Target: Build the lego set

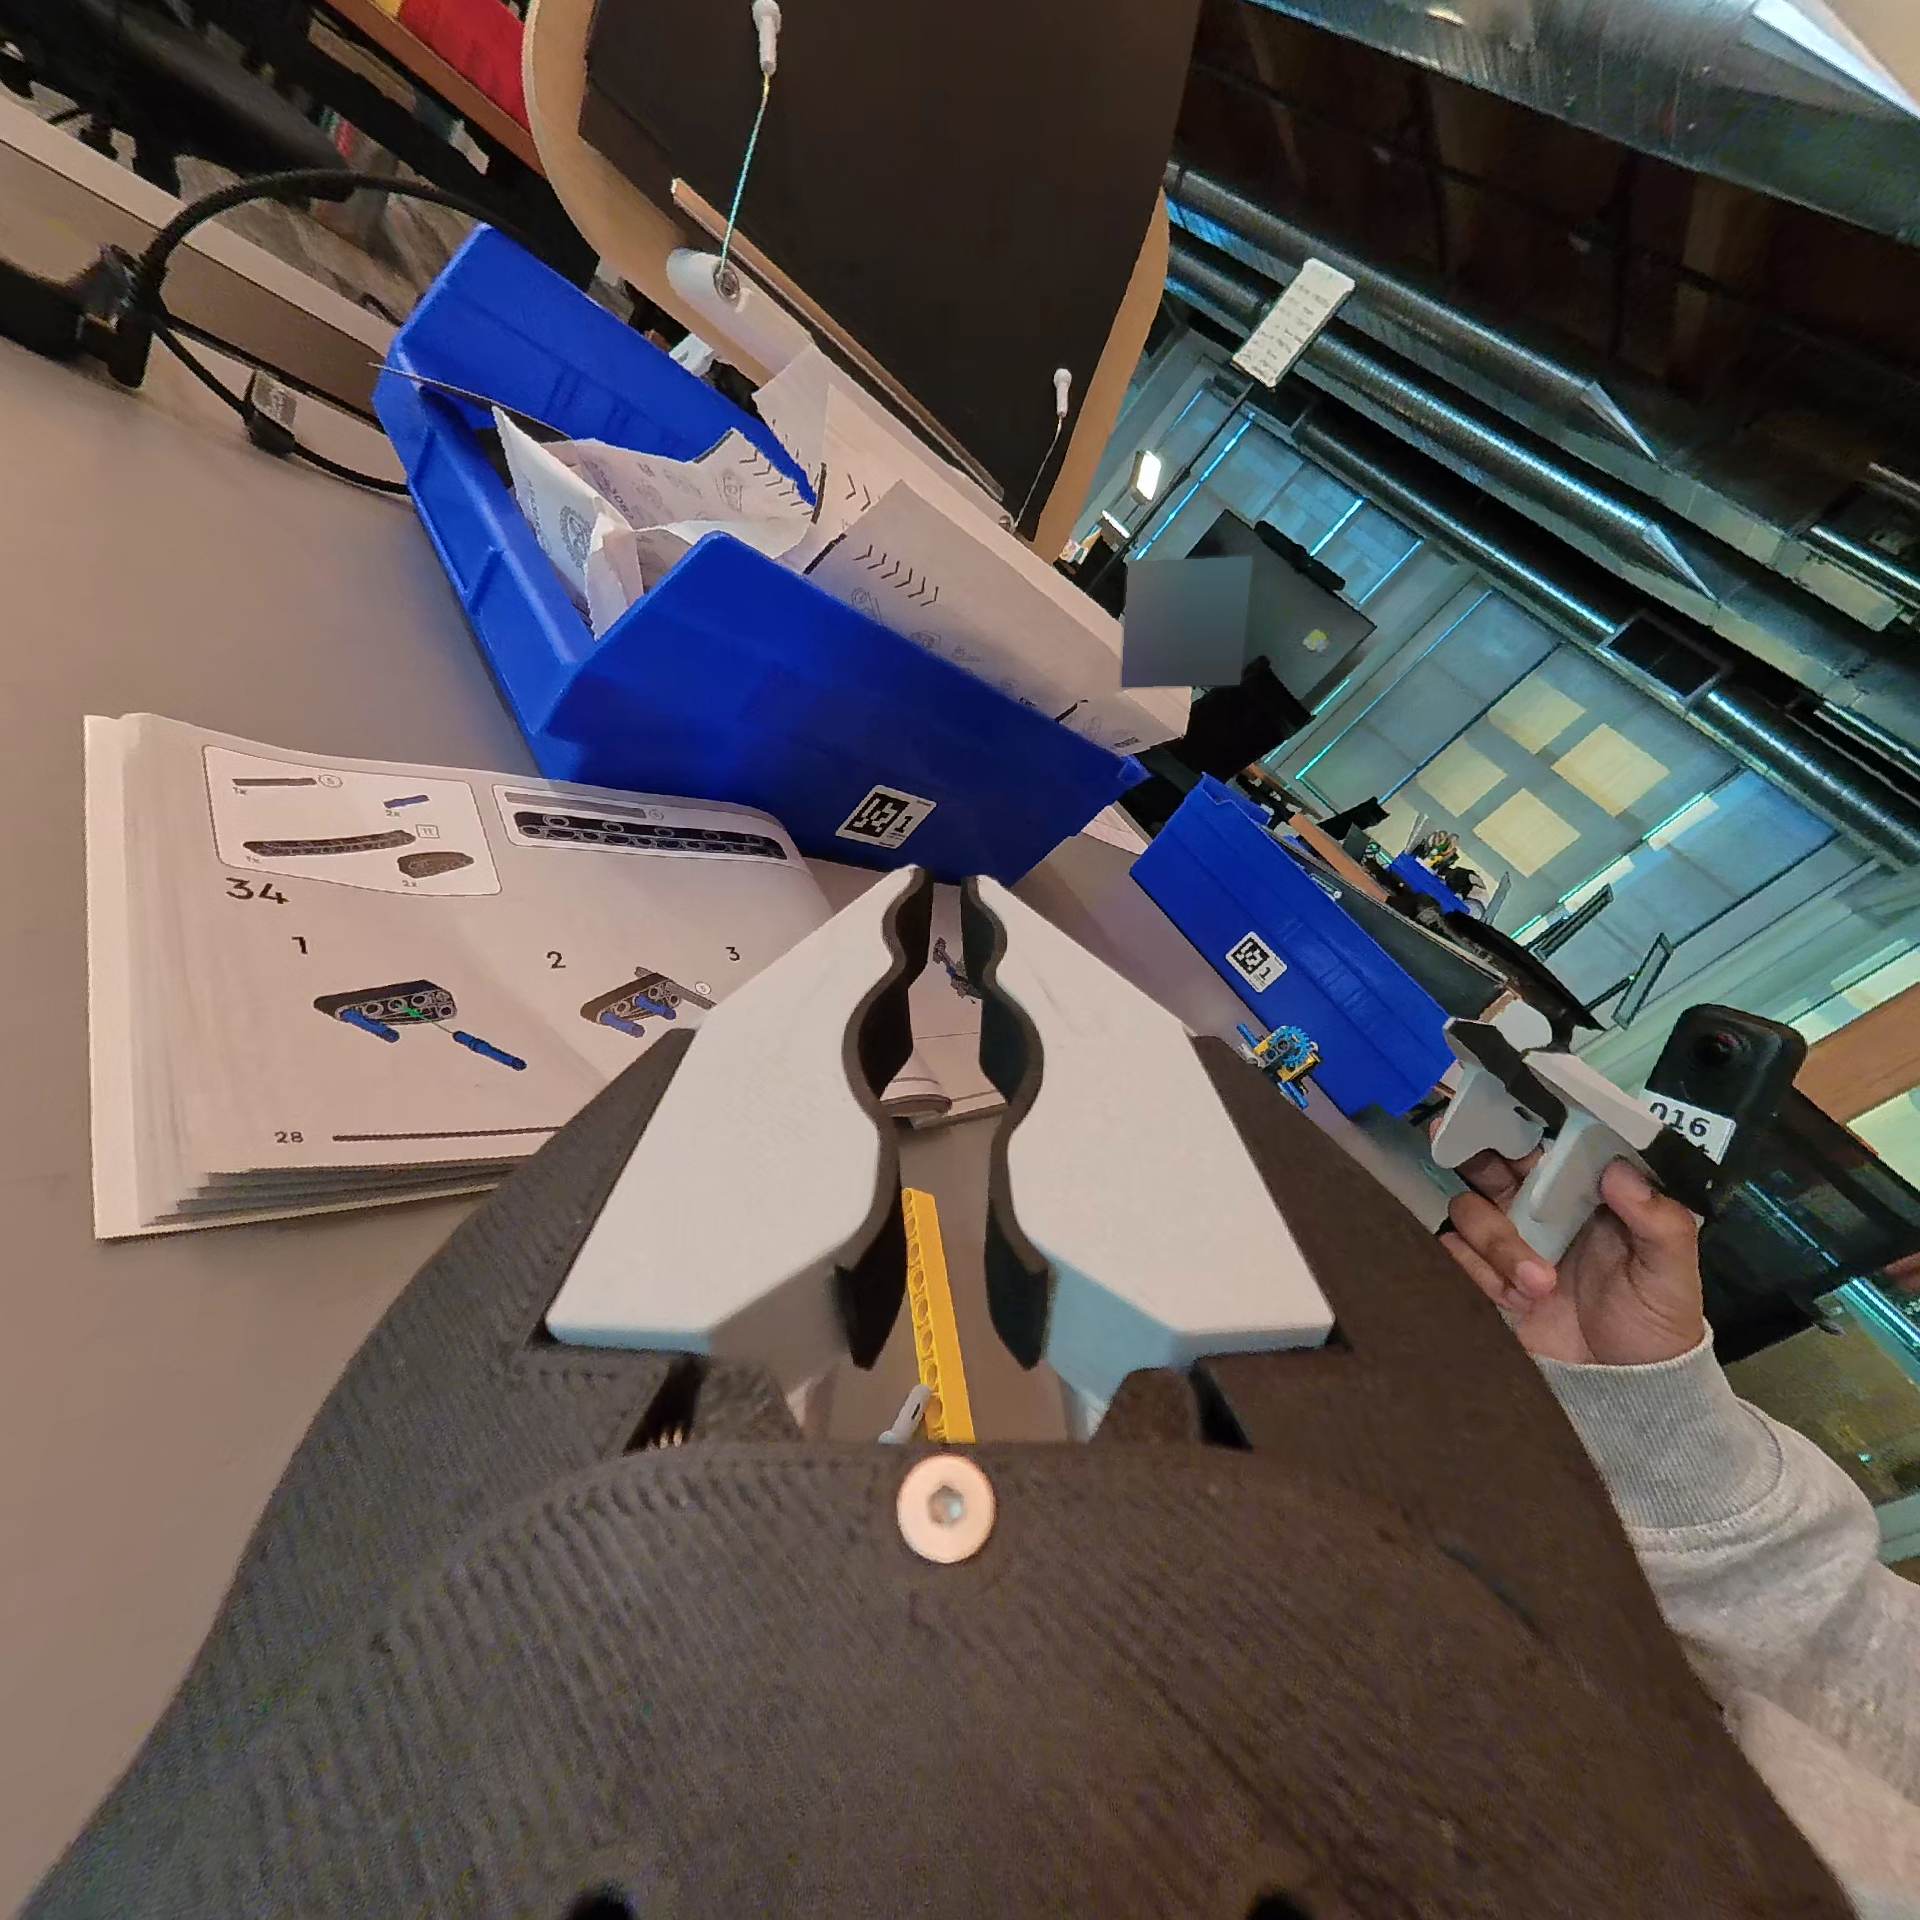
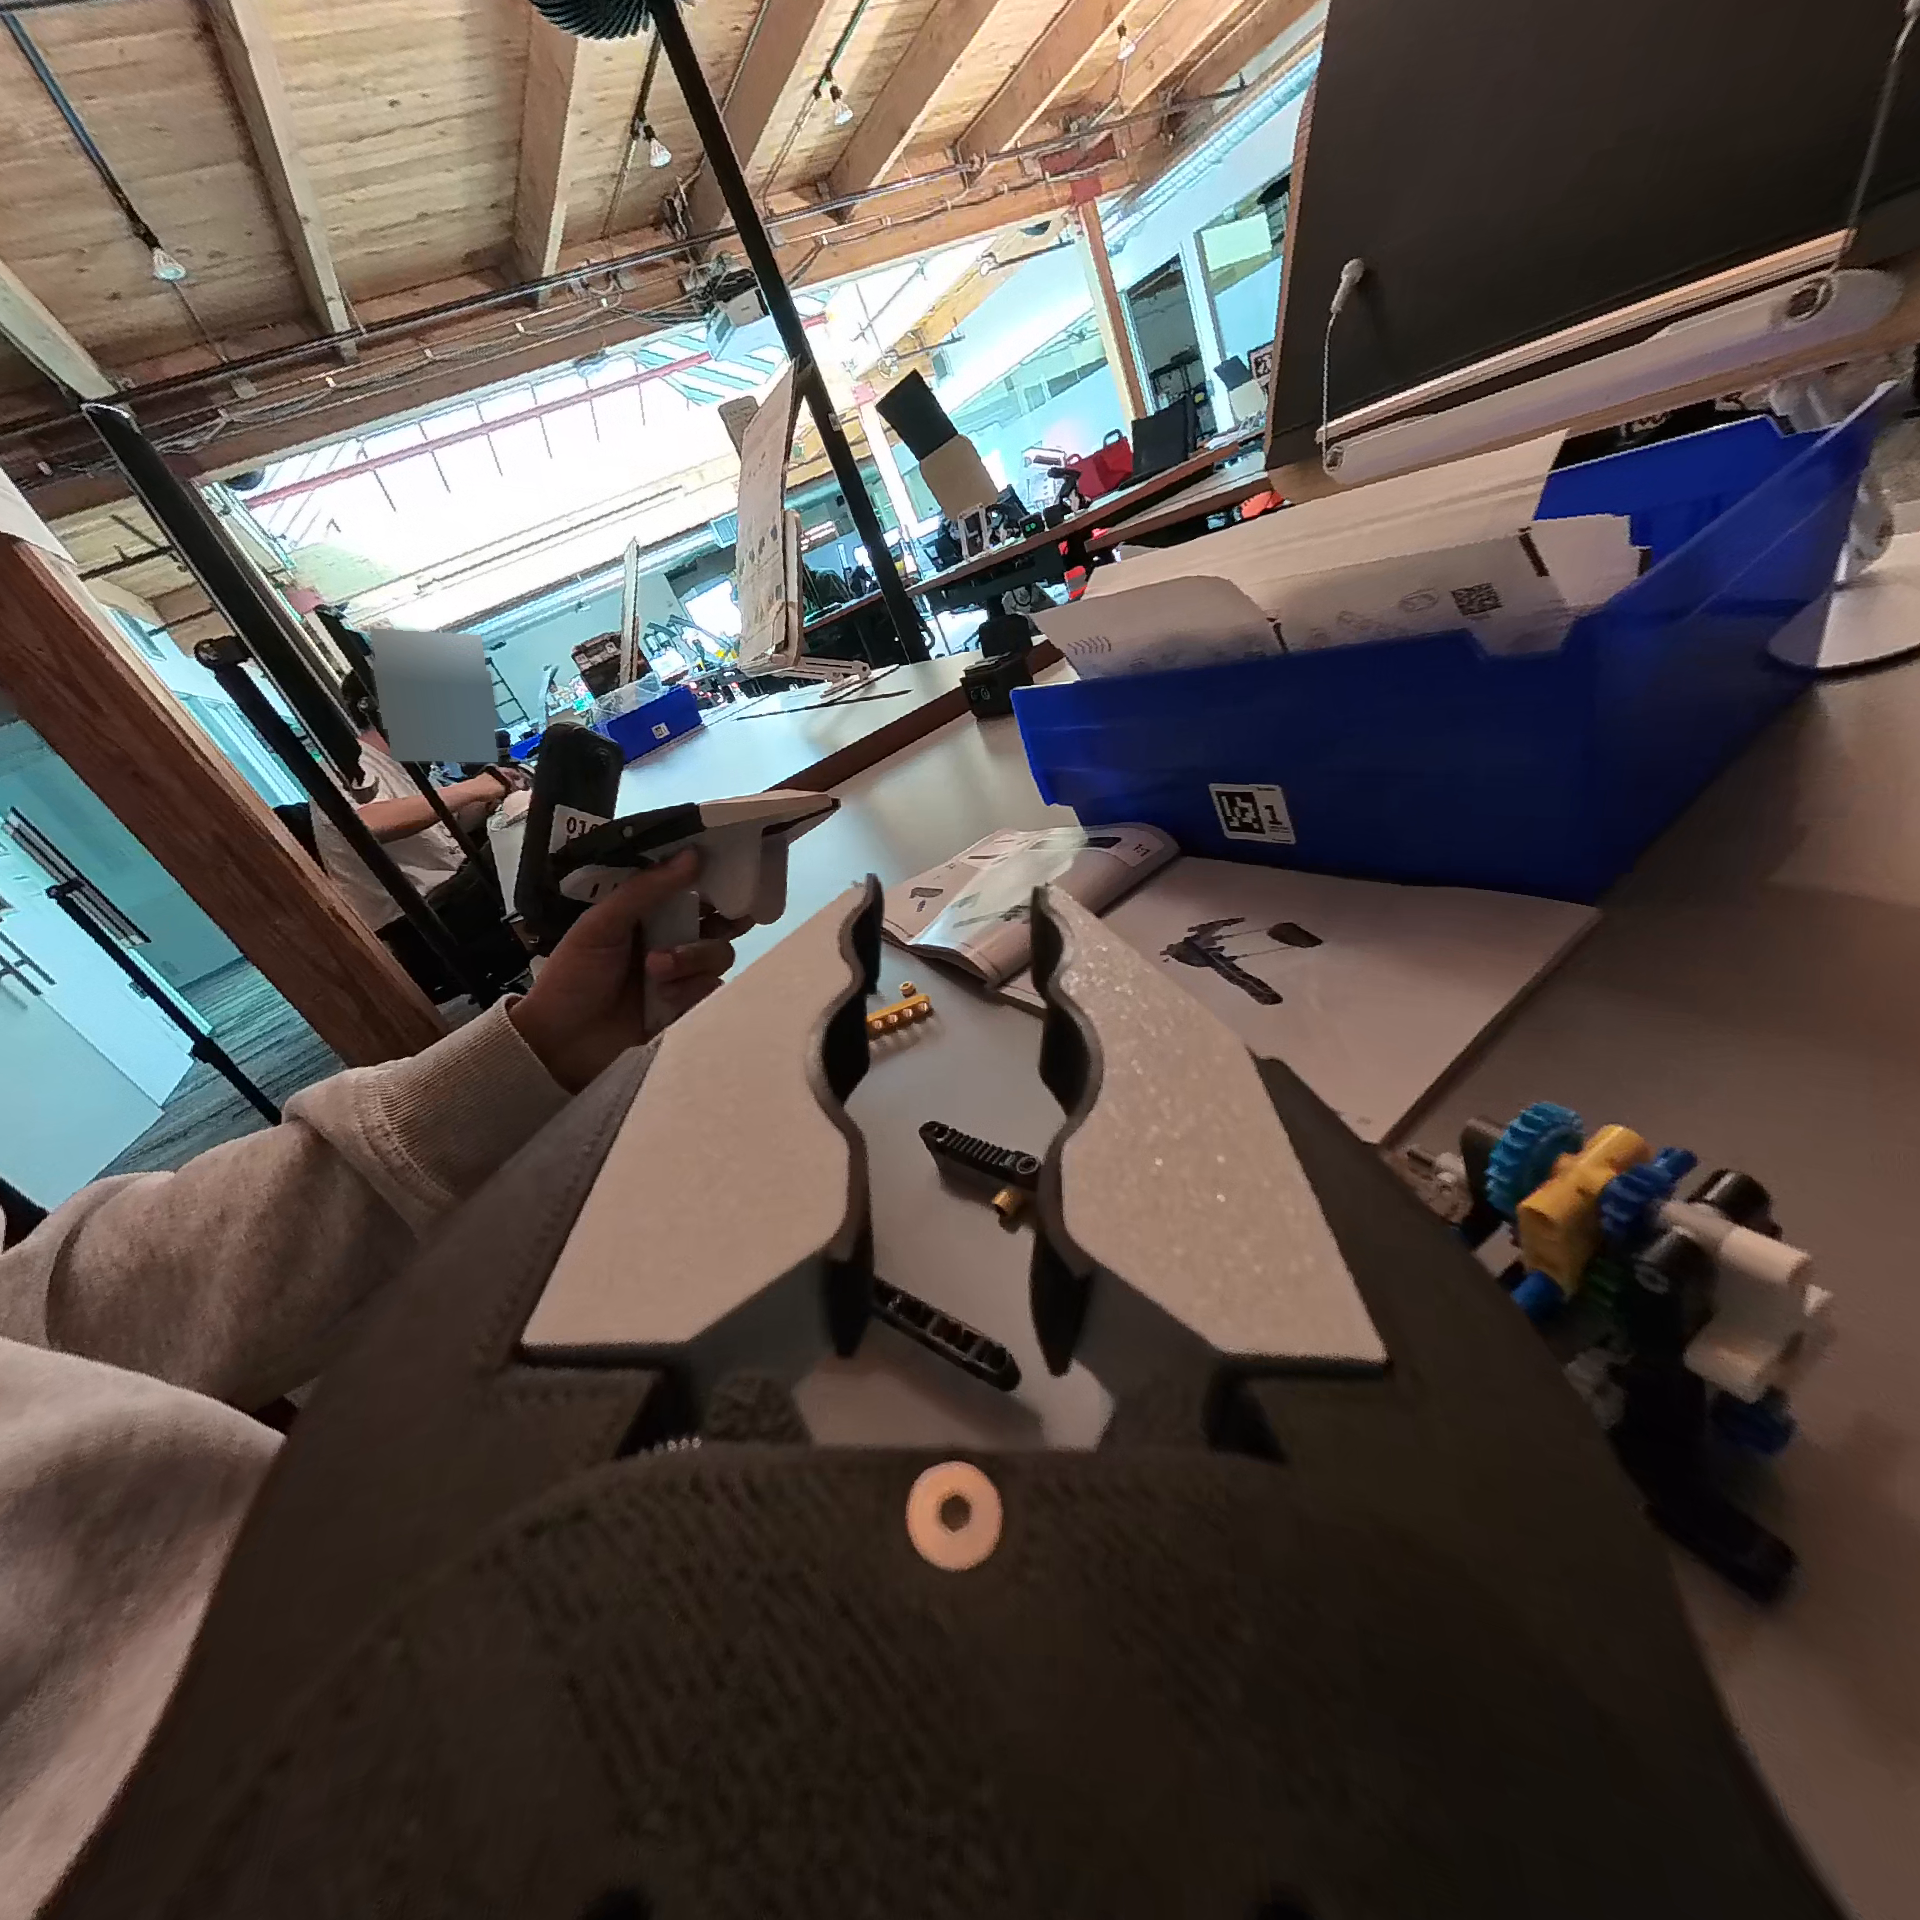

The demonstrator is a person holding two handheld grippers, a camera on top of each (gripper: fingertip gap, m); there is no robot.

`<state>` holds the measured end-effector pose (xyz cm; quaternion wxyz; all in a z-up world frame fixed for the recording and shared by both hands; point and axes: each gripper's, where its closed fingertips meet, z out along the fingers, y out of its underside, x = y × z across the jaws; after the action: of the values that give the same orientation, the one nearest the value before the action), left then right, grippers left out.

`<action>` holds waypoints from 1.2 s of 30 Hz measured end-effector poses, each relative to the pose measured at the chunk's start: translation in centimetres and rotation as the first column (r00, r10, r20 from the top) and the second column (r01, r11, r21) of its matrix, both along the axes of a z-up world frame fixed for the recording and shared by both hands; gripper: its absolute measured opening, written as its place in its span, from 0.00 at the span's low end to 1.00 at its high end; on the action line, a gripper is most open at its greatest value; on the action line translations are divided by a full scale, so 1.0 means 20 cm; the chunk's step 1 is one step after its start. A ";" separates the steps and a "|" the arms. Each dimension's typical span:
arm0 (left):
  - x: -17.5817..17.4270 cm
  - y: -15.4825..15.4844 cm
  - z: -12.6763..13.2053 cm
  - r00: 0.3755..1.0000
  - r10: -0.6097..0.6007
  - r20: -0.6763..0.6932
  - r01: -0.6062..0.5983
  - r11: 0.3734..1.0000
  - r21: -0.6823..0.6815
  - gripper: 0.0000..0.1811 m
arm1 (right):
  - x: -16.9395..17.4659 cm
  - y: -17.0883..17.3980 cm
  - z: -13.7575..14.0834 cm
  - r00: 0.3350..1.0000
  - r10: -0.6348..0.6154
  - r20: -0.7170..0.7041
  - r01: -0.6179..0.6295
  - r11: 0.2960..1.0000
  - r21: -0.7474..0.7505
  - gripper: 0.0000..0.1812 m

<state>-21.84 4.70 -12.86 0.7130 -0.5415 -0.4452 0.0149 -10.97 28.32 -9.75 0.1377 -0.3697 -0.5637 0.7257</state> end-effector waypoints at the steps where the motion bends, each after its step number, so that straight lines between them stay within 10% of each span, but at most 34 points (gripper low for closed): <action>1: 0.00 0.00 0.00 1.000 0.004 -0.002 -0.004 1.000 0.000 0.01 | 0.00 0.00 0.00 1.000 -0.002 0.003 0.002 1.000 0.000 0.15; 21: 0.05 -0.03 0.05 0.991 0.091 -0.099 -0.097 0.993 -0.061 0.01 | 0.00 0.00 -0.02 0.998 0.040 0.057 -0.038 0.998 -0.043 0.18; 28: 0.29 0.24 0.22 0.982 -0.188 -0.032 0.191 0.974 0.124 0.00 | 0.14 -0.20 -0.23 0.910 0.312 0.272 -0.353 0.928 0.117 0.12; 36: 0.68 0.52 -0.11 0.916 -0.280 0.288 0.325 0.937 -0.124 0.07 | 0.18 -0.28 -0.35 0.897 0.320 0.305 -0.412 0.856 0.312 0.15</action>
<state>-8.32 15.16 -15.15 0.5919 -0.6595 -0.4445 -0.1310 -7.46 22.74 -16.71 -0.0068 -0.3080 -0.7623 0.5692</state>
